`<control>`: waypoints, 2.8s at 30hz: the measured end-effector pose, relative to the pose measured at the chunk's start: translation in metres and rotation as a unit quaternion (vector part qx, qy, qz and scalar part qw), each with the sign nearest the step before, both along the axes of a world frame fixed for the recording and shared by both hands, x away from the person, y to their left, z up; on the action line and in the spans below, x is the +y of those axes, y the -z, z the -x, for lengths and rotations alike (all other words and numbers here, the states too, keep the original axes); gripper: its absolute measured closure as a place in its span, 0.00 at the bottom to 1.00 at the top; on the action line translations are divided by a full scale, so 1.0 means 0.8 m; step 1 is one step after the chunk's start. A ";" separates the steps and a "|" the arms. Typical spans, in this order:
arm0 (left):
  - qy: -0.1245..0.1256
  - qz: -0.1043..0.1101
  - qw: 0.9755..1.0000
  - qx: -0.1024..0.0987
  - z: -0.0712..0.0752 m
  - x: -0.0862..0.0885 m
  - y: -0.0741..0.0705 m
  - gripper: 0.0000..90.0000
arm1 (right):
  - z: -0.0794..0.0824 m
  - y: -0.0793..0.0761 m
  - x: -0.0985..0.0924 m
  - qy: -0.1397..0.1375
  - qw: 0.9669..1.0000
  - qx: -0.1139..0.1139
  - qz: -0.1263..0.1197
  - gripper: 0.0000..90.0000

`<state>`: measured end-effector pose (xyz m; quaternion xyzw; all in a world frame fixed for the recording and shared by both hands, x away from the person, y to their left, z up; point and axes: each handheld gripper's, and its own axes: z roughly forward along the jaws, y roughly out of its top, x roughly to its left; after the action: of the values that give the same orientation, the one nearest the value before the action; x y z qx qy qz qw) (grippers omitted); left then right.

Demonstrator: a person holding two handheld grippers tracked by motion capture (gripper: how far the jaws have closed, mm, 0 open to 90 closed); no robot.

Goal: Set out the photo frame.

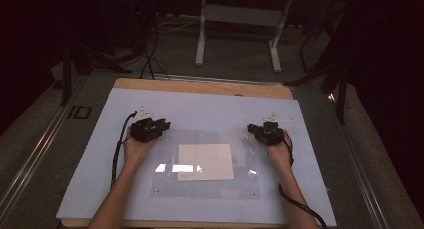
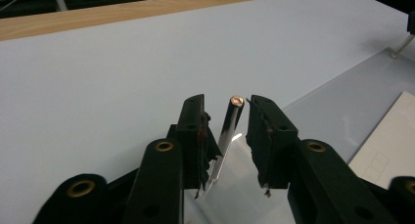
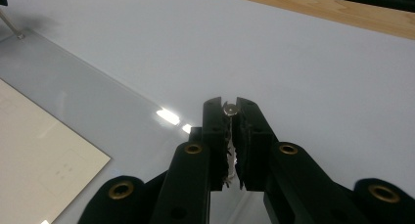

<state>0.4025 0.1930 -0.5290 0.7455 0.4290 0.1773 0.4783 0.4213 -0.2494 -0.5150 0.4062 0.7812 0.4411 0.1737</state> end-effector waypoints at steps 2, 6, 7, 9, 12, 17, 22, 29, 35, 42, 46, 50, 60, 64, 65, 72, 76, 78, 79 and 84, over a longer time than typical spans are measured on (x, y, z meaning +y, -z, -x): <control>0.001 0.005 1.000 0.002 -0.002 -0.001 0.001 0.79 | 0.000 0.000 0.000 0.001 1.000 0.000 0.000 0.93; 0.005 0.006 1.000 0.007 -0.003 -0.003 0.004 0.83 | 0.000 0.000 0.000 0.001 1.000 0.000 0.000 0.93; 0.005 0.005 1.000 0.007 -0.004 -0.003 0.004 0.84 | 0.000 0.000 0.000 0.000 1.000 0.001 0.000 0.93; 0.005 0.008 1.000 0.010 -0.005 -0.003 0.005 0.86 | 0.000 0.000 0.000 0.001 1.000 0.001 0.001 0.93; 0.004 0.010 1.000 0.012 -0.006 -0.002 0.006 0.89 | 0.000 0.000 0.000 0.001 1.000 0.001 0.001 0.93; 0.006 0.010 1.000 0.013 -0.006 -0.002 0.006 0.91 | 0.000 0.000 0.000 0.002 1.000 0.002 0.000 0.93; 0.009 0.011 1.000 0.009 -0.007 -0.002 0.006 0.87 | 0.000 0.000 0.000 0.001 1.000 0.003 -0.001 0.93; 0.005 0.013 1.000 0.008 -0.009 -0.003 0.007 0.87 | 0.000 0.000 0.000 0.001 1.000 0.003 0.000 0.93; 0.007 0.019 1.000 0.010 -0.010 -0.002 0.009 0.88 | 0.000 -0.001 0.000 0.001 1.000 0.004 0.000 0.93; 0.007 0.018 1.000 0.010 -0.010 -0.002 0.008 0.89 | 0.000 -0.001 0.000 0.001 1.000 0.004 -0.001 0.93; 0.008 0.022 1.000 0.016 -0.011 -0.002 0.008 0.90 | -0.001 -0.001 0.000 0.001 1.000 0.009 -0.005 0.93; 0.010 0.036 0.999 0.028 -0.013 0.001 0.008 0.90 | -0.003 -0.001 -0.004 -0.002 1.000 0.018 -0.014 0.93; 0.001 0.041 0.999 0.033 -0.013 0.000 0.009 0.90 | -0.007 0.000 -0.008 -0.004 0.998 0.041 -0.037 0.92; 0.000 0.051 0.998 0.043 -0.015 0.001 0.009 0.90 | -0.010 -0.001 -0.010 -0.004 0.998 0.053 -0.045 0.91; 0.002 0.053 0.998 0.044 -0.016 0.002 0.009 0.90 | -0.011 -0.001 -0.010 -0.003 0.997 0.057 -0.047 0.91; 0.007 0.078 0.995 0.066 -0.023 0.007 0.011 0.89 | -0.018 0.000 -0.012 0.004 0.995 0.079 -0.066 0.91; 0.005 0.091 0.992 0.085 -0.030 0.008 0.011 0.89 | -0.023 0.002 -0.014 0.007 0.993 0.091 -0.080 0.91; 0.005 0.097 0.991 0.091 -0.032 0.009 0.011 0.89 | -0.025 0.003 -0.014 0.008 0.992 0.095 -0.086 0.91; 0.008 0.099 0.991 0.091 -0.033 0.009 0.012 0.89 | -0.026 0.003 -0.014 0.009 0.991 0.097 -0.088 0.91; 0.009 0.100 0.990 0.097 -0.036 0.010 0.012 0.89 | -0.031 0.001 -0.013 0.009 0.991 0.107 -0.084 0.91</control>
<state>0.4316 0.2010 -0.5386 0.7112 0.4823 0.0565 0.5083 0.4460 -0.2601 -0.5160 0.4709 0.7516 0.4582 0.0585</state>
